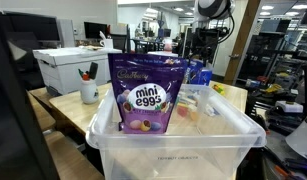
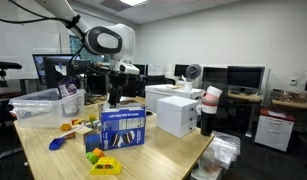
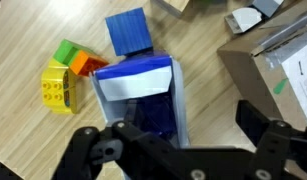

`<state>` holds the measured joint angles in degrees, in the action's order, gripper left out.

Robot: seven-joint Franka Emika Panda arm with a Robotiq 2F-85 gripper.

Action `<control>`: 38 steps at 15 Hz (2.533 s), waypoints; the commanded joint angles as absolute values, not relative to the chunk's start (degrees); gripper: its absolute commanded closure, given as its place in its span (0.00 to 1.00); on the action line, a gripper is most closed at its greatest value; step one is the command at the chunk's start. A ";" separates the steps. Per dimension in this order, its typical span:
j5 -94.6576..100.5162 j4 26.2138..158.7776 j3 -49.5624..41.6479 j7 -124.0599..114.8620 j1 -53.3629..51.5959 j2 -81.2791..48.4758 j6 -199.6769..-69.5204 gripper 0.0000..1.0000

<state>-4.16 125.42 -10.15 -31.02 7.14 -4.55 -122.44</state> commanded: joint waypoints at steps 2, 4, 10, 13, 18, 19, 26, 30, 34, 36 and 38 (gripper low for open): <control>-1.90 128.87 -9.42 -35.74 6.26 -6.11 -130.58 0.00; -0.69 129.68 -9.55 -36.77 5.79 -6.84 -133.15 0.00; 2.36 130.01 -9.97 -40.32 5.23 -8.44 -134.93 0.02; 2.27 129.93 -9.85 -40.59 5.22 -8.43 -134.01 0.29; 0.34 128.17 -9.48 -40.12 5.41 -8.17 -129.48 0.66; 0.28 127.82 -9.44 -40.03 5.40 -8.13 -128.89 0.69; 0.53 124.64 -8.84 -40.19 4.94 -8.00 -125.58 0.97; 1.25 123.01 -8.49 -40.94 4.36 -7.95 -124.50 0.97; 3.68 121.28 -8.35 -43.74 3.85 -7.82 -123.53 0.96; 5.37 120.24 -8.26 -45.35 3.42 -7.55 -123.31 0.97; 6.40 119.43 -8.14 -46.34 3.16 -7.47 -123.12 0.96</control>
<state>4.06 120.82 -8.28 -43.35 3.82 -7.94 -124.64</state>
